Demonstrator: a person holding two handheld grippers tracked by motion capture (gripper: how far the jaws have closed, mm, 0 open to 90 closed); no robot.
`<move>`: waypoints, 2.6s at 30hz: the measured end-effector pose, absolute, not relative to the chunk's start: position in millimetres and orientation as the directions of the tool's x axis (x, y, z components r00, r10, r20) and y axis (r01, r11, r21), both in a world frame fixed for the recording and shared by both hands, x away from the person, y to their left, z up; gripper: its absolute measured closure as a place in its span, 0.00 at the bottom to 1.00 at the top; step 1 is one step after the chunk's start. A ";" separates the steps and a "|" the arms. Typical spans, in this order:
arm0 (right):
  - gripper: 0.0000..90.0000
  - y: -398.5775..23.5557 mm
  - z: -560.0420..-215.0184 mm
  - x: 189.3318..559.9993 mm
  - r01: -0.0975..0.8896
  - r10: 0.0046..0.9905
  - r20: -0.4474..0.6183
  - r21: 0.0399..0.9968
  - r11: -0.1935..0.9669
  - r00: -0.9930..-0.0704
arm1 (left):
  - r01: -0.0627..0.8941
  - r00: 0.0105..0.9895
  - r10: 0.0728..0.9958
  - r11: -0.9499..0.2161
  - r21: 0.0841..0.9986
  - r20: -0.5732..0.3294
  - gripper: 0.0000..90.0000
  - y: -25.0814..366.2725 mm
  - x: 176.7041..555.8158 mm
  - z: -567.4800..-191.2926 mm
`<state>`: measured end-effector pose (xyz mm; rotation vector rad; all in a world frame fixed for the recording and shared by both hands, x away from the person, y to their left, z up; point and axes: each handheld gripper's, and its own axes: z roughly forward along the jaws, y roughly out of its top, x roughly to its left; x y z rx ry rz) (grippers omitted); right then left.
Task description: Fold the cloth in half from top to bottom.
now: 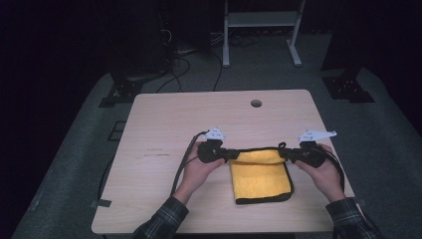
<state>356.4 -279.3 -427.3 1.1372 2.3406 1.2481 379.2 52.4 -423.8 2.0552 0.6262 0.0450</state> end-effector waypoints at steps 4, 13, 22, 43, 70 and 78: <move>0.90 -280.2 -431.6 341.6 0.522 0.732 0.133 0.784 0.335 -0.669 | 0.424 0.872 0.430 -0.421 0.802 -0.235 0.91 53.2 366.7 -430.2; 0.90 -281.4 -443.7 315.5 0.537 0.712 0.147 0.762 0.361 -0.687 | 0.432 0.881 0.403 -0.476 0.766 -0.247 0.90 50.4 344.3 -449.6; 0.79 -290.9 -448.5 295.1 0.550 0.703 0.160 0.748 0.372 -0.693 | 0.424 0.896 0.357 -0.503 0.753 -0.266 0.73 50.9 328.6 -454.1; 0.91 -331.9 -434.2 266.2 0.531 0.749 0.159 0.797 0.287 -0.643 | 0.400 0.896 0.374 -0.455 0.795 -0.237 0.88 51.0 339.4 -444.5; 0.94 -212.5 -470.8 294.9 0.426 0.505 0.125 0.724 0.542 -0.854 | 0.359 0.928 0.302 -0.561 0.746 -0.219 0.84 28.4 313.3 -473.4; 0.74 -232.1 -457.2 295.1 0.417 0.562 0.095 0.773 0.478 -0.821 | 0.321 0.931 0.331 -0.531 0.784 -0.156 0.64 42.0 309.6 -452.8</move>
